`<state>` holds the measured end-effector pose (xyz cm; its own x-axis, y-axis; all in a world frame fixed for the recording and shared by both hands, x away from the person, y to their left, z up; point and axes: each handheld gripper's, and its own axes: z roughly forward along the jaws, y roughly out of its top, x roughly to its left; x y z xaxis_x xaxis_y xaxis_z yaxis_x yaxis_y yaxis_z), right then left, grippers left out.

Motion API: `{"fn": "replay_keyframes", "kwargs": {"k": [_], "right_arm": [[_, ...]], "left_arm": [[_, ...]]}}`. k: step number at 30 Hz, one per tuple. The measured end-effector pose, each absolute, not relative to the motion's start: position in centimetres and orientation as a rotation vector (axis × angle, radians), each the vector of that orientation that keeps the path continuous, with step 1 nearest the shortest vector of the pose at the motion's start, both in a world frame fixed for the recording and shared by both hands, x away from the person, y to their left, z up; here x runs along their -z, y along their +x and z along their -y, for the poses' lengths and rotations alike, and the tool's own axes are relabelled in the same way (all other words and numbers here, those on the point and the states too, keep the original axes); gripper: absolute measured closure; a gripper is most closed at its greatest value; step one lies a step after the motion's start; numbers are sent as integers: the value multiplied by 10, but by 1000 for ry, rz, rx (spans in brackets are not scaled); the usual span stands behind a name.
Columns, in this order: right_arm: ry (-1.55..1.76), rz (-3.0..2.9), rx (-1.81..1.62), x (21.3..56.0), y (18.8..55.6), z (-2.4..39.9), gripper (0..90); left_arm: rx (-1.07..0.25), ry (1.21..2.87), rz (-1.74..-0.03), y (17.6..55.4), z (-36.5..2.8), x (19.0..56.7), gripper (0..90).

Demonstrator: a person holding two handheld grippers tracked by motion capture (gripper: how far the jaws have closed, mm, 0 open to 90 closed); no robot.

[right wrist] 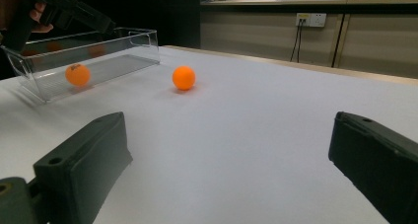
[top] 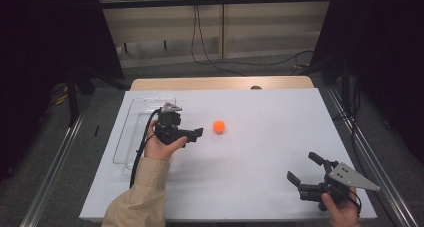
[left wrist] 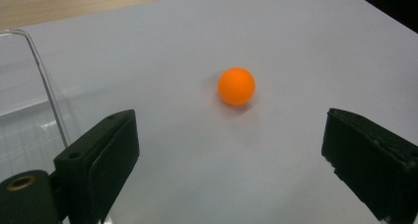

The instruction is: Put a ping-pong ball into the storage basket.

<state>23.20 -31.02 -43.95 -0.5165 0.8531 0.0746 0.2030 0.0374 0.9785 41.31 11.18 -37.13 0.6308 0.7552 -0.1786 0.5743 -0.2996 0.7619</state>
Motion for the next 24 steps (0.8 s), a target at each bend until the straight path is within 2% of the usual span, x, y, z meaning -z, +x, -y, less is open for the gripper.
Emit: {"fn": "replay_keyframes", "kwargs": {"k": [24], "right_arm": [[1067,-1767,-1516,440,233,310,12]], "left_arm": [[-272,2019,-1017,412,-96,375,73]]}}
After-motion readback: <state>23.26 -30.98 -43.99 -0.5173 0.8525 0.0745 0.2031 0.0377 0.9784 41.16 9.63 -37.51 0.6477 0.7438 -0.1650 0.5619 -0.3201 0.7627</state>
